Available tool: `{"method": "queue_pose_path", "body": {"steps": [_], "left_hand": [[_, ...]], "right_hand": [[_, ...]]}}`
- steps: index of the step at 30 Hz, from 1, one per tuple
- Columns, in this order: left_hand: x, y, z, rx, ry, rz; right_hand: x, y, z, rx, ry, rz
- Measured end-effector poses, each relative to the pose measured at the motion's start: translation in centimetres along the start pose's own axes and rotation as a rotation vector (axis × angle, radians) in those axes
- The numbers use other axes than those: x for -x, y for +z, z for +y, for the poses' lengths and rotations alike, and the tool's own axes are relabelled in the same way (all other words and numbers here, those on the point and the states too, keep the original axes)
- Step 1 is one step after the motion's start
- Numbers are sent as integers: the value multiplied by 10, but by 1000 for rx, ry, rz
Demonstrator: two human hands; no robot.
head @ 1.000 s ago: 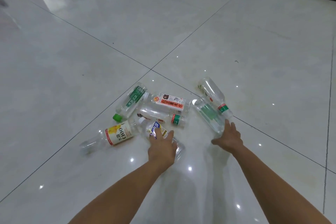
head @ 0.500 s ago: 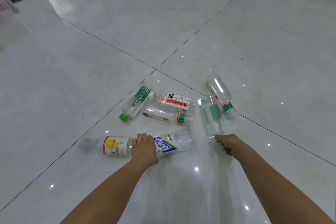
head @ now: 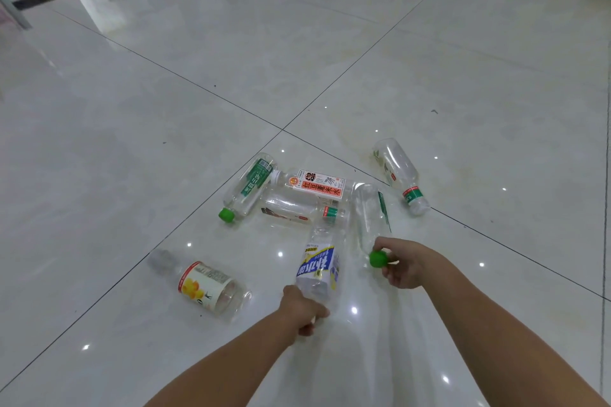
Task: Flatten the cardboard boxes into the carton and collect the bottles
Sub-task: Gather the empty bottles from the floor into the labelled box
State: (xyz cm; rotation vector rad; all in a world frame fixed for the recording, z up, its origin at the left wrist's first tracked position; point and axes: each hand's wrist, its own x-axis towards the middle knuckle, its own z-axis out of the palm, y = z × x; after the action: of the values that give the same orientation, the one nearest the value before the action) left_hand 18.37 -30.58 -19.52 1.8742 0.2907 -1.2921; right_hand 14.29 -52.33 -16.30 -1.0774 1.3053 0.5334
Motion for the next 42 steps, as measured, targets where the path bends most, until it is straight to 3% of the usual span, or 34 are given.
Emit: {"method": "queue_pose_path", "body": {"steps": [9, 12, 18, 22, 26, 31, 37, 42], "left_hand": [[34, 36, 41, 257, -33, -142], [43, 52, 56, 280, -31, -186], [79, 103, 64, 49, -94, -309], [122, 156, 71, -178, -91, -423], [186, 227, 78, -428, 24, -564], [285, 329, 71, -616, 229, -817], [373, 448, 7, -860, 565, -1001], [411, 511, -64, -1175, 970, -1038]], "right_hand": [[30, 1, 27, 16, 127, -200], [48, -1, 47, -20, 157, -173], [96, -32, 103, -296, 199, -46], [139, -76, 129, -576, 52, 93], [209, -127, 160, -978, -129, 216], [305, -203, 226, -1310, -329, 436], [364, -271, 347, -1704, -535, 667], [355, -295, 457, -1867, -559, 698]]}}
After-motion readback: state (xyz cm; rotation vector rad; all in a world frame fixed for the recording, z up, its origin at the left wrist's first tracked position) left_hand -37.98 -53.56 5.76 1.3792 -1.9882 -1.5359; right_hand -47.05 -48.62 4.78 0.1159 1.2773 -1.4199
